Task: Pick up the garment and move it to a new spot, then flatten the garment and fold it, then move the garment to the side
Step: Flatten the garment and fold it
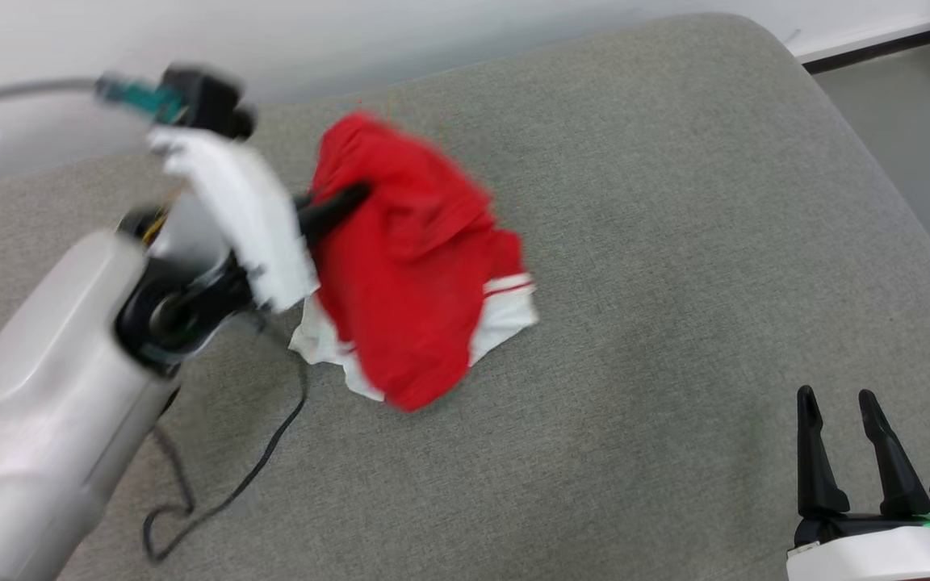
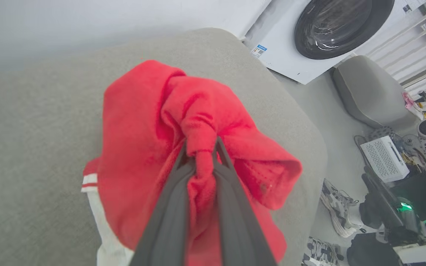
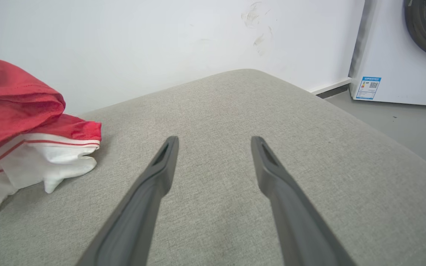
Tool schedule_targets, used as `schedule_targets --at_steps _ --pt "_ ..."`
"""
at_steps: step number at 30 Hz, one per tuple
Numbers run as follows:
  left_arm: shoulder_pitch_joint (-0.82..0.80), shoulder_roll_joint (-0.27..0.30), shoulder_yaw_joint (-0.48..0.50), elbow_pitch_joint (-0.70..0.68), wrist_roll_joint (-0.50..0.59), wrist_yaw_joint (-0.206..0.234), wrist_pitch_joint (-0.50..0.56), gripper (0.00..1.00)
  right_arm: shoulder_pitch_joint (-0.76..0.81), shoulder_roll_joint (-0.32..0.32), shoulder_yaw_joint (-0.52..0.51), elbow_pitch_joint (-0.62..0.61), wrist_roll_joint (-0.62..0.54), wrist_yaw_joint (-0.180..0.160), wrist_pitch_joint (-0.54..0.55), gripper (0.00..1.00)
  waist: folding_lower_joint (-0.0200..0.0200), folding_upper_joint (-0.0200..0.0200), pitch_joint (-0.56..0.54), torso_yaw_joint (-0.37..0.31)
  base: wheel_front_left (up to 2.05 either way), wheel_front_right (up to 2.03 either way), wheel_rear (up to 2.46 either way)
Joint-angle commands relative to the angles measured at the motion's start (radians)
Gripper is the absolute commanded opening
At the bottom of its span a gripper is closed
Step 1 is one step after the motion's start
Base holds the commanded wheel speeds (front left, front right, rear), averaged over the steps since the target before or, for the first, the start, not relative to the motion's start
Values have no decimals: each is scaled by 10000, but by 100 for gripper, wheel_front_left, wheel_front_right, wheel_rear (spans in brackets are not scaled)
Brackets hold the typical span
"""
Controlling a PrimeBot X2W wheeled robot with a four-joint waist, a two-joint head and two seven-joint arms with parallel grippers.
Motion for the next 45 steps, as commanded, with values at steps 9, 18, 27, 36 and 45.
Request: schedule_targets --at_steps 9,18,27,36,45 --pt "2689 1288 734 78 -1159 445 -379 7 91 5 -174 -198 -164 -7 -19 100 0 0 -55 492 0 0 0" --pt "3335 1211 1879 -540 -1286 344 -2497 100 -88 5 -207 -402 -669 -7 -17 100 0 0 -362 1098 0 0 0" --pt "4460 1486 2308 -1807 613 681 -5682 100 -543 -661 848 209 -215 -7 -17 100 0 0 -897 1621 0 0 0" --pt "6136 1111 2575 -2679 2080 672 -7423 100 -1701 -1907 3270 2004 1505 -8 -15 100 0 0 -1434 2148 0 0 0" --pt "8031 -1048 4312 -2868 3986 -6 -7475 100 -3732 -2764 5694 4414 3507 -7 841 100 0 0 -1792 2651 0 0 0"
